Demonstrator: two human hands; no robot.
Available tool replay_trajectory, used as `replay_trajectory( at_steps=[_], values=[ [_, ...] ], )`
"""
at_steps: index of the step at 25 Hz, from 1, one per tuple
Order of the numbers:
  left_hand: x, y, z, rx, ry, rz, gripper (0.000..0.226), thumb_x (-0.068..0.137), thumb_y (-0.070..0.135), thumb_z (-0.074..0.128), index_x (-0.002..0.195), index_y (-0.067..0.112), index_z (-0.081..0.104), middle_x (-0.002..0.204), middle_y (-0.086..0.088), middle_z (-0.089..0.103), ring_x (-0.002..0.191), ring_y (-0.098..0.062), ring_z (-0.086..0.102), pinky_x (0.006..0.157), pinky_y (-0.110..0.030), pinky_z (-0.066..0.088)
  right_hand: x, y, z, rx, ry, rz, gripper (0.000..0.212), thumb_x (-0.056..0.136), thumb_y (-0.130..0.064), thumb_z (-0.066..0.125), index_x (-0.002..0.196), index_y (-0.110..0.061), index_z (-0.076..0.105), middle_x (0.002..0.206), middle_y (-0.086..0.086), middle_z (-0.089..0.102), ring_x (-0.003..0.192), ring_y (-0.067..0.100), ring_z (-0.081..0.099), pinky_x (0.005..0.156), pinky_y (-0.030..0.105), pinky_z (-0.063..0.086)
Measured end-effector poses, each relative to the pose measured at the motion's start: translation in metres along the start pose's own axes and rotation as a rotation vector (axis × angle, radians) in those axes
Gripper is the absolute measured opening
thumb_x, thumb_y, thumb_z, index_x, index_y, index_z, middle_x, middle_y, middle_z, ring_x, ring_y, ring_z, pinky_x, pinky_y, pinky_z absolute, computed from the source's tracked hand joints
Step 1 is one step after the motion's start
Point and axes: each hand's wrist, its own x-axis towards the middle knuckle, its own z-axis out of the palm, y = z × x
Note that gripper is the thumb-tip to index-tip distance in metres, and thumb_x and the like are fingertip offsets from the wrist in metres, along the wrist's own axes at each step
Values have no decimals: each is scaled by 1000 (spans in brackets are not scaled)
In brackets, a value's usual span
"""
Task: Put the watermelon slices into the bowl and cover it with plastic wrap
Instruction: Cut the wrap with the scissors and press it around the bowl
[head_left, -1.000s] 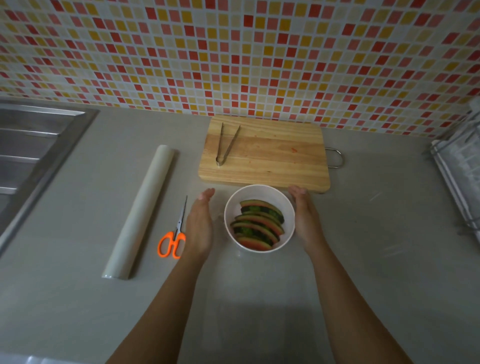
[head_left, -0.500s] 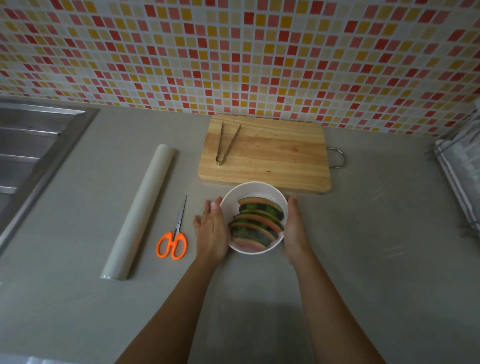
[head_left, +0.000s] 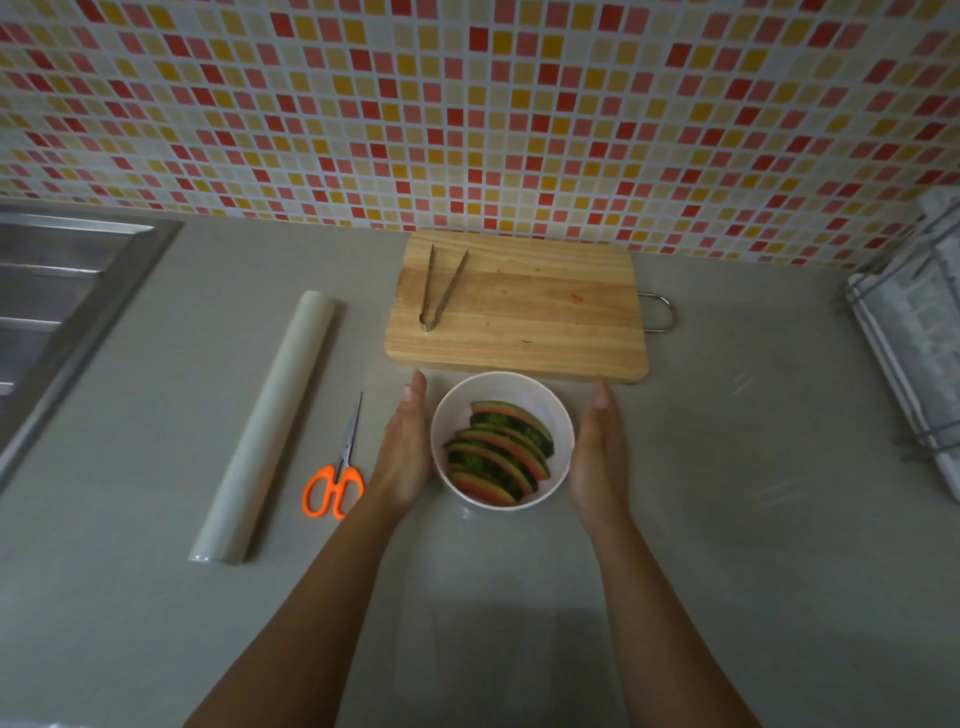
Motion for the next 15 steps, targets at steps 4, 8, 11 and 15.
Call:
replay_trajectory(
  at_steps=[4,8,11,15],
  values=[
    [-14,10,11,-437,-49,15,64,99,49,4,149,19,29,146,5,45,133,-8,45,105,-28,41,-2,0,13,377,-197,73,53,97,-49,20,136,-24,46,136,3,51,119,16,51,86,25,48],
    [-16,6,28,-706,-81,26,62,104,42,3,109,28,64,95,5,74,89,-9,72,68,-21,58,-1,0,22,441,-123,135,62,89,-61,18,118,-26,61,110,10,66,99,22,65,72,33,55],
    [-11,1,24,-654,-32,-23,61,102,46,4,120,27,59,104,3,73,98,-11,70,71,-19,57,3,-1,22,411,-106,274,66,88,-66,14,97,-31,68,95,8,71,87,22,69,66,32,56],
    [-5,-4,13,-273,39,31,56,102,40,1,137,26,43,140,18,37,125,17,29,105,-7,27,8,-1,15,159,-128,250,73,87,-68,7,114,-28,61,122,11,62,113,25,59,90,34,46]
  ],
)
